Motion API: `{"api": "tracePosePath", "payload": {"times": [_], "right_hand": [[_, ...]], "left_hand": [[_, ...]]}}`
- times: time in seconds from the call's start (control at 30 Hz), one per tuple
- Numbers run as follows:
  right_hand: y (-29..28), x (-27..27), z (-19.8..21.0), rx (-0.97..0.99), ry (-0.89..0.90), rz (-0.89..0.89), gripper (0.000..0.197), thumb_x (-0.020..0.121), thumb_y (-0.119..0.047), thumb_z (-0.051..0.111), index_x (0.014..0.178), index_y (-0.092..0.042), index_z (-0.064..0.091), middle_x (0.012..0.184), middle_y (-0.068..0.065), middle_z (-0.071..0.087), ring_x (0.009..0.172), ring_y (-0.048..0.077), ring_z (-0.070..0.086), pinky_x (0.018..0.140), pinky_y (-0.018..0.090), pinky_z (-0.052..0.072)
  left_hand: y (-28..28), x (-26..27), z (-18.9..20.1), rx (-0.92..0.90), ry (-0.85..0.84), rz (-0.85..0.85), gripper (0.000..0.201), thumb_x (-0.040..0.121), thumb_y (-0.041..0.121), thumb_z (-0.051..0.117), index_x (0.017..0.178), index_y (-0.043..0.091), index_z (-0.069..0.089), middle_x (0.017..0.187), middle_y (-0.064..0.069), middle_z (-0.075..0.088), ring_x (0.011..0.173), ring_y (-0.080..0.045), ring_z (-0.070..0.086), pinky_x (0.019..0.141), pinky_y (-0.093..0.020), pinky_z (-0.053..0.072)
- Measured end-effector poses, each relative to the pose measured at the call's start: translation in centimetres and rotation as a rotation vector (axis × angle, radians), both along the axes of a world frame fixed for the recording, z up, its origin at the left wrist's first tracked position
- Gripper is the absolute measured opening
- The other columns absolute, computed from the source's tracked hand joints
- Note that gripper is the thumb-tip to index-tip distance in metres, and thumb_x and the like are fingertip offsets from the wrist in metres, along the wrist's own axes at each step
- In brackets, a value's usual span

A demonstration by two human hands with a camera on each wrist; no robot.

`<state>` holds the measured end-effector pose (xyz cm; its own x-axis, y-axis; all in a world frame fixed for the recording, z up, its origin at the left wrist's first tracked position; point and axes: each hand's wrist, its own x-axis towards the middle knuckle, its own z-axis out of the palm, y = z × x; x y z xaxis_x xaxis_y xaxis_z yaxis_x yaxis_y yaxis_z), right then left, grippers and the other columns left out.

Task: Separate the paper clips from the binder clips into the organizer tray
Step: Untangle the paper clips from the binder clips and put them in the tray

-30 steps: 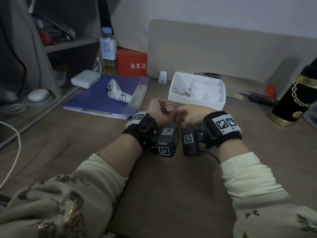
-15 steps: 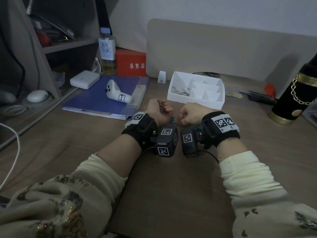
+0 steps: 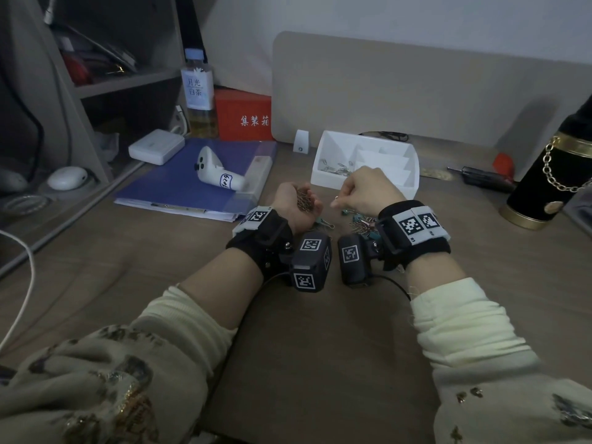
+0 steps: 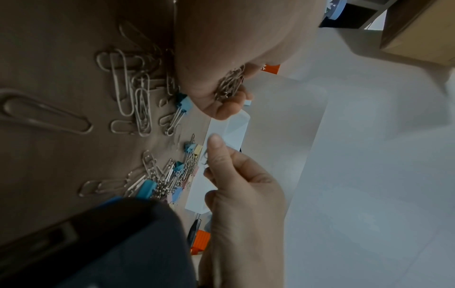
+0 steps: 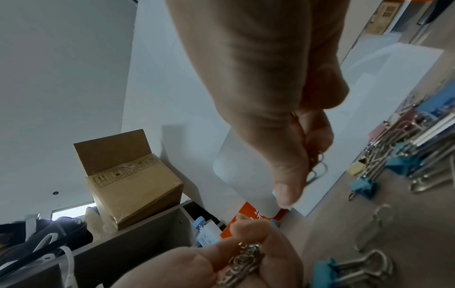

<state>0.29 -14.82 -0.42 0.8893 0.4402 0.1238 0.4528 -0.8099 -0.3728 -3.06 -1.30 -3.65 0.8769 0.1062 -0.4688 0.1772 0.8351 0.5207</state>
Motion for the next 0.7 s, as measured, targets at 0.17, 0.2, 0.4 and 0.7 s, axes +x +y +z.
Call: {"api": "tracePosePath", "payload": {"times": [0.17,0.2,0.4,0.7], "right_hand": [[0.5,-0.2,0.3,0.216,-0.097,-0.003,0.022,0.076,-0.030,0.076,0.082,-0.009,0.073,0.076,0.000,0.064,0.076,0.013,0.057,0.068,0.024,0.043],[0.6,-0.5,0.4,0.260,-0.107,0.015,0.021,0.076,-0.029,0.076,0.082,-0.010,0.073,0.074,-0.001,0.063,0.074,0.011,0.057,0.065,0.022,0.042],[1.7,-1.6,0.5,0.453,0.017,0.153,0.012,0.075,-0.020,0.078,0.074,-0.010,0.071,0.061,0.001,0.068,0.051,0.017,0.065,0.057,0.028,0.051],[2.2,-1.6,0.3,0.453,-0.062,0.186,0.009,0.076,-0.016,0.075,0.084,-0.018,0.076,0.087,-0.001,0.068,0.076,0.012,0.057,0.069,0.020,0.046]], "left_hand": [[-0.3,-0.7,0.3,0.001,0.018,0.017,0.039,0.099,0.018,0.029,0.071,0.005,0.053,0.068,-0.004,0.046,0.059,-0.014,0.044,0.053,-0.022,0.040],[-0.4,-0.8,0.4,-0.001,0.021,0.003,0.039,0.099,0.018,0.030,0.071,0.004,0.053,0.070,-0.005,0.048,0.061,-0.015,0.046,0.056,-0.024,0.043],[-0.8,-1.4,1.2,-0.033,-0.056,-0.153,0.036,0.099,0.005,0.026,0.074,-0.003,0.051,0.060,-0.014,0.059,0.063,-0.020,0.058,0.064,-0.026,0.050],[-1.5,-1.1,1.8,-0.110,-0.095,-0.124,0.037,0.101,0.008,0.023,0.078,0.003,0.052,0.078,-0.012,0.055,0.064,-0.016,0.059,0.053,-0.024,0.053]]}}
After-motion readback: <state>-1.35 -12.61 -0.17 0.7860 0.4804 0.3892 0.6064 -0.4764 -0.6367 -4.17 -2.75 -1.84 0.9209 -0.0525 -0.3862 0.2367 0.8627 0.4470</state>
